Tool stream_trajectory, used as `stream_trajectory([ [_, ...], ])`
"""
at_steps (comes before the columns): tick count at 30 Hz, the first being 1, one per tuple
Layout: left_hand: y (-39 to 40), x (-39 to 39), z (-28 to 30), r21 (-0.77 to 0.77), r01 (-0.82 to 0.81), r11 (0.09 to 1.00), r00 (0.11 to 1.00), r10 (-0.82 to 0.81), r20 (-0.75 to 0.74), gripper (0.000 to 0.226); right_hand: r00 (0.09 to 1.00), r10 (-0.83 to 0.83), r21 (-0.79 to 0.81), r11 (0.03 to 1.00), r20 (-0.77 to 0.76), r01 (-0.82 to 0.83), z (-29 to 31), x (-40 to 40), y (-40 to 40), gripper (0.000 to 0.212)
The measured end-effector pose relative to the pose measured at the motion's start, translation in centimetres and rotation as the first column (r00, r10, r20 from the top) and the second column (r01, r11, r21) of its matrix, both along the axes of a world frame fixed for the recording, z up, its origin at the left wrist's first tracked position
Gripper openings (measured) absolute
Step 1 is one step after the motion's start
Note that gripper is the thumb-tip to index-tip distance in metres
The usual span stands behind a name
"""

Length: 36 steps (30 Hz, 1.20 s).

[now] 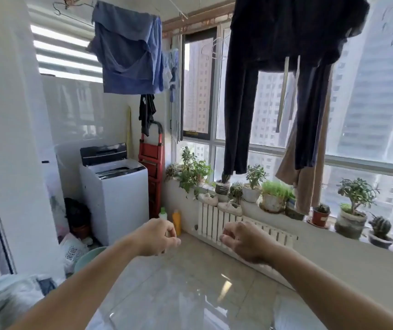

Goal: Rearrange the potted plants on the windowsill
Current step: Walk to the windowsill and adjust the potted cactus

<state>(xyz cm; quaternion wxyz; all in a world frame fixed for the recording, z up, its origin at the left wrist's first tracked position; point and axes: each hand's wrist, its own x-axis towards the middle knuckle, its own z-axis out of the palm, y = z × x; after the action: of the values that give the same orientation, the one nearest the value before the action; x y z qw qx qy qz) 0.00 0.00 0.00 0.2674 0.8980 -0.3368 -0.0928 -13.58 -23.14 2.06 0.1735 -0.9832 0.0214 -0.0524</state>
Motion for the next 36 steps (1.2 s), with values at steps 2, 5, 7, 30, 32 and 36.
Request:
stream_trajectory([
  [2,-0.3,3.2,0.2,0.025,-0.019,1.0,1.0,0.019,-0.015,0.019,1.0,0.004,0.028,1.0,0.0,-0.004,0.3,3.8,-0.4,0.026],
  [5,-0.8,8.4,0.9,0.06,-0.058,0.996,0.998,0.059,-0.002,0.022,0.999,0.037,-0.007,0.999,0.003,-0.037,1.0,9.7,-1.0,0.024],
  [7,-1.3,11.4,1.3,0.048,-0.079,0.996,0.996,0.078,0.034,0.022,0.999,0.045,-0.007,0.999,0.023,-0.045,1.4,13.2,-1.4,0.024],
  [30,-15.0,44.5,-1.1,0.065,-0.054,0.996,0.998,0.055,-0.008,0.024,0.998,0.057,-0.007,0.998,-0.028,-0.057,-2.6,47.3,-15.2,0.028],
  [32,-17.2,48.3,-1.2,0.076,-0.052,0.996,0.999,0.052,-0.006,0.02,0.999,0.037,-0.009,0.999,-0.036,-0.037,-3.0,50.6,-17.3,0.025],
  [36,-21.2,54.9,-1.6,0.055,-0.034,0.998,0.998,0.036,-0.046,0.02,0.998,-0.025,0.029,0.999,-0.054,0.026,-3.4,56.5,-20.7,0.029],
])
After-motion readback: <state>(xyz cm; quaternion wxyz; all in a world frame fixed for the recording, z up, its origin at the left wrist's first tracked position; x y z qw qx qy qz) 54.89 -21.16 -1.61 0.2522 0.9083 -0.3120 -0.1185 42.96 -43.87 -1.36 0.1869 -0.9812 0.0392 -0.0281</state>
